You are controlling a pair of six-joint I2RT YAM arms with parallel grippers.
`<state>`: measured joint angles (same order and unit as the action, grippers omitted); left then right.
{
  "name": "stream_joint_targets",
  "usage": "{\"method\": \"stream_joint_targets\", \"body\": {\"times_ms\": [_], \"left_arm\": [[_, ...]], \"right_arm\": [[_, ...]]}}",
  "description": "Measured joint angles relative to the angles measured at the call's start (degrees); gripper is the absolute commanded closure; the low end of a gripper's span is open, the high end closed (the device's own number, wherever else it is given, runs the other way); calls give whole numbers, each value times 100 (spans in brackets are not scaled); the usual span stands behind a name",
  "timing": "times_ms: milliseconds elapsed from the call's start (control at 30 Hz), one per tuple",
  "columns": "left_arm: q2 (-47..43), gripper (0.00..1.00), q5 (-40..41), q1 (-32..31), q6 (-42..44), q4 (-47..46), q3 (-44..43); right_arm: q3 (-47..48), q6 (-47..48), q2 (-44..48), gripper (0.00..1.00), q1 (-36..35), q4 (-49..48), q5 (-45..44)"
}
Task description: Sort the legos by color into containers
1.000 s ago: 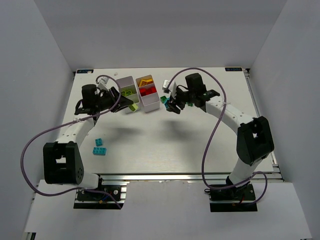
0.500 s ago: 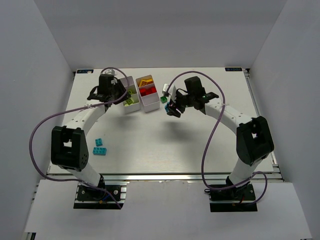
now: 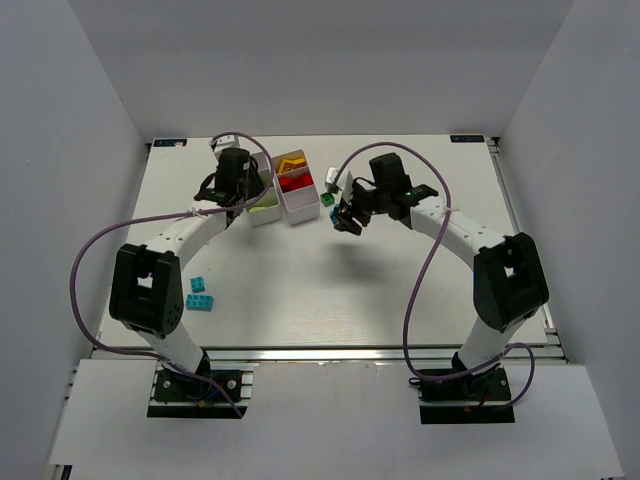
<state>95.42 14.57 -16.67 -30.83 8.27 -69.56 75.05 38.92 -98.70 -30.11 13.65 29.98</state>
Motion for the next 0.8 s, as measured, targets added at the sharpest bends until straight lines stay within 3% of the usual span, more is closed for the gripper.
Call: {"method": "stream_joint_targets", "body": {"times_ms": [533, 800], "left_arm": [[328, 100, 452, -116, 188, -538, 254], [398, 83, 581, -120, 238, -627, 271]], "right_arm": [[-90, 0, 39, 100, 7, 9, 2], [-90, 0, 39, 100, 11, 9, 17]]}}
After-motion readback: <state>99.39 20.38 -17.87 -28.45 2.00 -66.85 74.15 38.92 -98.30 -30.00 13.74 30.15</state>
